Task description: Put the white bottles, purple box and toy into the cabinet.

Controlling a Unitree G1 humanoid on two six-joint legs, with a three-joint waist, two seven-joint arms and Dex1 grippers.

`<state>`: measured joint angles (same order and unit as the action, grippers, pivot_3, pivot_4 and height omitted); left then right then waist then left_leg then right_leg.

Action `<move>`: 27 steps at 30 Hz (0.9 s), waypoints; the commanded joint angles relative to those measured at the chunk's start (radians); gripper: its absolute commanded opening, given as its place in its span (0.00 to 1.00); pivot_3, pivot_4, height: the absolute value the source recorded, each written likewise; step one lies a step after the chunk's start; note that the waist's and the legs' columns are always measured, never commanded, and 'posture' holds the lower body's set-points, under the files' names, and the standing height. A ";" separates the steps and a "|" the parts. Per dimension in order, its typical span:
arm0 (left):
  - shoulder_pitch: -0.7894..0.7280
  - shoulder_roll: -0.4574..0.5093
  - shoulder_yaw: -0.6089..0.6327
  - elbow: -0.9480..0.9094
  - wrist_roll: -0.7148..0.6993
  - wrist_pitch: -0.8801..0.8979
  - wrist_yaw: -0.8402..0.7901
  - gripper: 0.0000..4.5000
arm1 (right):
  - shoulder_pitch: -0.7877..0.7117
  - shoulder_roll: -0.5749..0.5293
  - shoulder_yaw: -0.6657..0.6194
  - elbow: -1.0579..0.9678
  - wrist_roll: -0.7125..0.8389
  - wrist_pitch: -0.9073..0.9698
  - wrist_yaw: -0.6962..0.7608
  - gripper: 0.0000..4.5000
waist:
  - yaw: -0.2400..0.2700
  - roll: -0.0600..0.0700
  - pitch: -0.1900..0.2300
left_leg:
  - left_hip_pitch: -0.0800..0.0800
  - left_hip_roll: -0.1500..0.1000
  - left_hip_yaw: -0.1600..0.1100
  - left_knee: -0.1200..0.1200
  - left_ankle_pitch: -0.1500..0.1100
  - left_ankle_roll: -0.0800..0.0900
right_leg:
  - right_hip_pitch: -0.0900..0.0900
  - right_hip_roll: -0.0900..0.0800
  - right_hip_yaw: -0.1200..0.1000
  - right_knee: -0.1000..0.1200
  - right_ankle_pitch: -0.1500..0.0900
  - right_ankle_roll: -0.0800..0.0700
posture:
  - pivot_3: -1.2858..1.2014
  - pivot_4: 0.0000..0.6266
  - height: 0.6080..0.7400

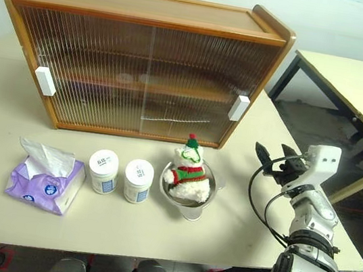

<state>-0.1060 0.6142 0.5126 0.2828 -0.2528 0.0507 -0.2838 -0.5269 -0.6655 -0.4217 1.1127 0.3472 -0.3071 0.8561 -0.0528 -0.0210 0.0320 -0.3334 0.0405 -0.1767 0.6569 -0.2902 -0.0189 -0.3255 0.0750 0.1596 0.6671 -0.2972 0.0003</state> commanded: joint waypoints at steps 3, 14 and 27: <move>0.027 0.037 0.045 -0.017 -0.016 0.017 -0.012 1.00 | -0.006 0.033 0.003 -0.003 -0.001 -0.003 -0.010 1.00 | 0.008 -0.001 0.000 | 0.000 0.000 0.000 0.000 0.000 0.000 | 0.000 0.000 0.000 0.000 0.000 0.000 | 0.50 0.05 1.00; 0.092 0.109 0.134 0.017 -0.075 0.009 -0.097 1.00 | 0.082 0.065 -0.006 -0.140 0.052 0.025 0.123 1.00 | 0.025 -0.001 0.001 | 0.001 0.000 0.000 -0.004 0.000 -0.001 | -0.002 0.000 0.000 0.000 -0.002 -0.004 | 0.51 0.06 1.00; 0.059 0.127 0.062 -0.193 -0.217 0.064 -0.364 0.87 | 0.406 -0.041 0.046 -0.985 0.348 0.509 0.442 1.00 | 0.035 -0.006 0.004 | -0.001 -0.002 0.002 -0.007 0.006 -0.018 | -0.003 0.002 0.000 0.001 -0.008 -0.004 | 0.49 0.06 1.00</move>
<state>-0.0466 0.7364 0.6012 0.1354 -0.4493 0.1007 -0.6192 -0.1248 -0.7017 -0.4061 0.2267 0.6610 0.1553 1.2984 -0.0179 -0.0272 0.0363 -0.3349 0.0389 -0.1740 0.6502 -0.2849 -0.0362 -0.3282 0.0770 0.1595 0.6681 -0.3055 -0.0040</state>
